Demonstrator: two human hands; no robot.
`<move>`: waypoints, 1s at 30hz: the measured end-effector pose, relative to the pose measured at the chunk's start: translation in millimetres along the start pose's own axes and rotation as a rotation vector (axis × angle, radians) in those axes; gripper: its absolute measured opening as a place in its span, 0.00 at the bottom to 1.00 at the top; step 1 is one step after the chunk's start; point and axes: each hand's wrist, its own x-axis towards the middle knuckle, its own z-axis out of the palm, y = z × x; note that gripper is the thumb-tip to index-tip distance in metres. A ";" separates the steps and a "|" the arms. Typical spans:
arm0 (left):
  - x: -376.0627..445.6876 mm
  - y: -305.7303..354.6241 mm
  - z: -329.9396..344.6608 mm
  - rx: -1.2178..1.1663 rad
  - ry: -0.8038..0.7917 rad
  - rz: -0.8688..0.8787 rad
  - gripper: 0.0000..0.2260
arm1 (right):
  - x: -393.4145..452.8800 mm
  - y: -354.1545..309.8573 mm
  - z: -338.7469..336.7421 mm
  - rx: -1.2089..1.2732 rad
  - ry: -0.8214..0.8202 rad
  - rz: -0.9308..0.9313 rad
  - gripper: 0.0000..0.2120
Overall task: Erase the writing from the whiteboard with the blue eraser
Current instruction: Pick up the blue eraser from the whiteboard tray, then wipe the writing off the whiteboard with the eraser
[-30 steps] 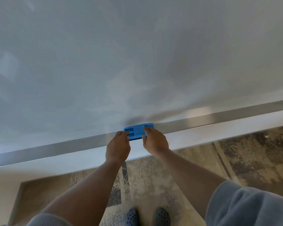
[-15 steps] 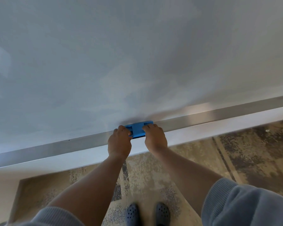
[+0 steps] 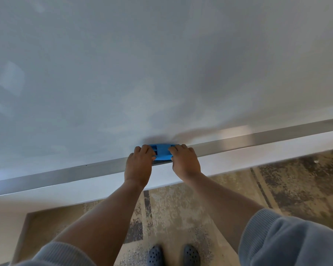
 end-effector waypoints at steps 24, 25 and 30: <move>-10.0 11.2 -155.2 0.068 0.529 0.329 0.09 | -6.7 -30.3 -125.1 0.060 0.511 -0.344 0.23; -8.1 9.7 -165.4 0.085 0.544 0.344 0.08 | -4.2 -32.8 -132.5 0.067 0.544 -0.352 0.23; 1.8 3.8 -228.1 0.154 0.630 0.402 0.12 | 14.6 -52.7 -179.5 0.041 0.696 -0.372 0.23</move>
